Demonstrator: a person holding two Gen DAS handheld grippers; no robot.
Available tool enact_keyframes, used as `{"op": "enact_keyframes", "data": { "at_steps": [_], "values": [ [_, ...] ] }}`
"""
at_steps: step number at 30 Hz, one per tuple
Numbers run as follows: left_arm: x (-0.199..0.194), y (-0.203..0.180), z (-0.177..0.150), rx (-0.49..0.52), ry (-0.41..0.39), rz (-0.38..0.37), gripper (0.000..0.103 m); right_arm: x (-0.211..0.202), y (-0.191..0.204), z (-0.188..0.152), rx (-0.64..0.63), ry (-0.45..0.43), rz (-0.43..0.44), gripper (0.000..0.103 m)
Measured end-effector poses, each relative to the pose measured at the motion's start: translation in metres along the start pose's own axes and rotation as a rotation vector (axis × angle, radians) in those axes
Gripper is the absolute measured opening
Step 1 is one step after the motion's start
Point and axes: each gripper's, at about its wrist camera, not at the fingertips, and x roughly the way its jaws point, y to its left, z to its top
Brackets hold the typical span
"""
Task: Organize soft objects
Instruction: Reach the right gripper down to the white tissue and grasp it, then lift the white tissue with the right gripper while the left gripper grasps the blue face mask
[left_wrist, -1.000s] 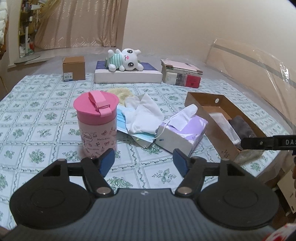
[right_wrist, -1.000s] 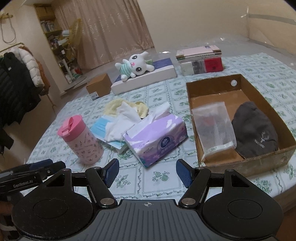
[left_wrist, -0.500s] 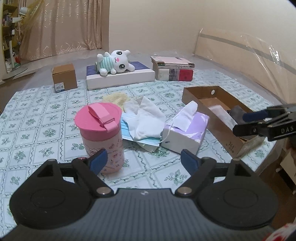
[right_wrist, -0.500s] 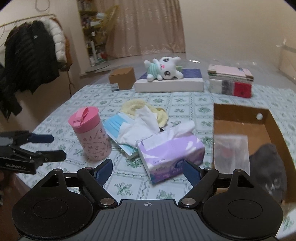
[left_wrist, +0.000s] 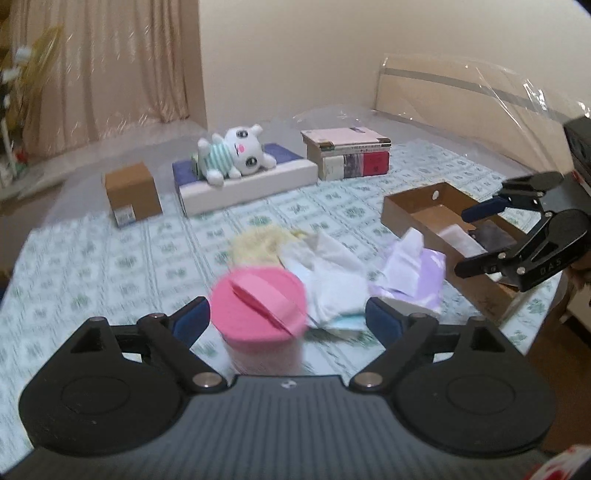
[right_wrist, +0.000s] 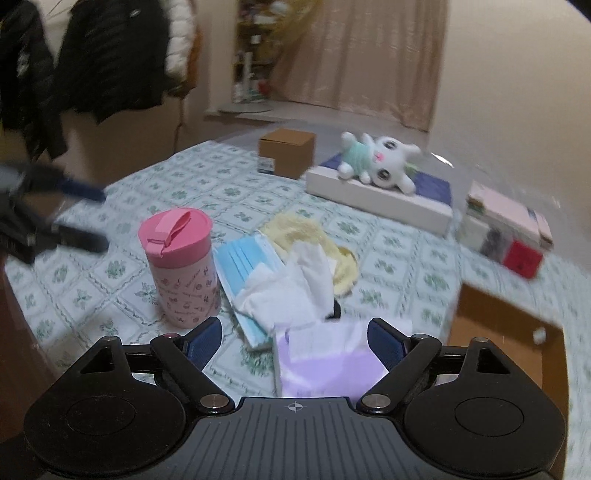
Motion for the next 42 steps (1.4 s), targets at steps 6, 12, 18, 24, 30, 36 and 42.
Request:
{"op": "enact_keyframes", "data": {
  "at_steps": [6, 12, 18, 24, 30, 36, 42],
  "values": [
    [0.018, 0.029, 0.034, 0.114, -0.027, -0.054, 0.09, 0.043, -0.003, 0.024, -0.128, 0.065, 0.046, 0.089],
    [0.053, 0.05, 0.062, 0.167, 0.035, -0.134, 0.089, 0.092, -0.011, 0.039, -0.18, 0.127, 0.085, 0.09],
    [0.091, 0.068, 0.073, 0.22, 0.101, -0.185, 0.089, 0.141, -0.016, 0.044, -0.249, 0.214, 0.127, 0.092],
    [0.128, 0.08, 0.079, 0.291, 0.173, -0.22, 0.089, 0.182, -0.019, 0.035, -0.294, 0.309, 0.174, 0.092],
    [0.156, 0.083, 0.078, 0.326, 0.224, -0.24, 0.089, 0.215, -0.016, 0.03, -0.342, 0.37, 0.169, 0.092],
    [0.174, 0.086, 0.08, 0.334, 0.252, -0.26, 0.089, 0.225, -0.026, 0.033, -0.294, 0.399, 0.163, 0.077],
    [0.185, 0.083, 0.088, 0.348, 0.27, -0.274, 0.089, 0.222, -0.037, 0.039, -0.231, 0.4, 0.152, 0.018]
  ]
}}
